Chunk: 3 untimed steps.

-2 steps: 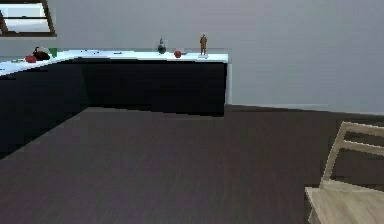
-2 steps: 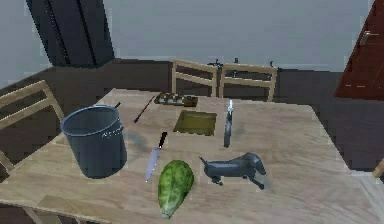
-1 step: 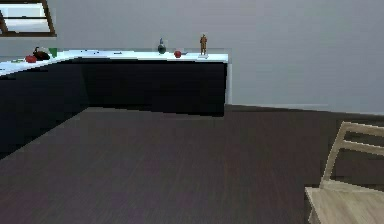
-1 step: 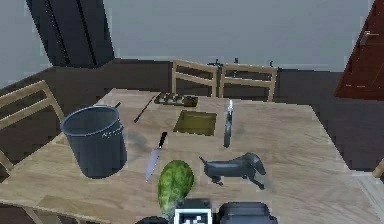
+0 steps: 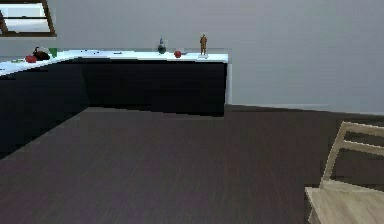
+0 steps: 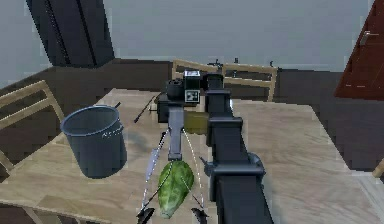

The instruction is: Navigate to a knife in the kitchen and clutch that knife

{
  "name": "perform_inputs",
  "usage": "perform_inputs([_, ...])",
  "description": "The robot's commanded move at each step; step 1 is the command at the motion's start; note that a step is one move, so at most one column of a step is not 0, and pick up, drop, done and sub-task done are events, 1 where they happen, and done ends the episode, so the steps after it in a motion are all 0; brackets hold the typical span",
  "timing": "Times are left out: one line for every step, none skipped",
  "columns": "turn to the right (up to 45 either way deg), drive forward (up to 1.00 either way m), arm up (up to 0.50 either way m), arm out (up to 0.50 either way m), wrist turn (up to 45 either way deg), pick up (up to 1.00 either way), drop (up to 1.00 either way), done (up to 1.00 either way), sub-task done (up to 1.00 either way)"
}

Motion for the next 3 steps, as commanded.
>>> perform_inputs([0.0, 0.00, 0.00, 0.00, 45.0, 0.00, 0.00, 0.00, 0.00])
perform_inputs([0.0, 0.00, 0.00, 0.00, 45.0, 0.00, 0.00, 0.00, 0.00])
perform_inputs([0.0, 0.00, 0.00, 0.00, 42.0, 0.00, 0.00, 0.00, 0.00])
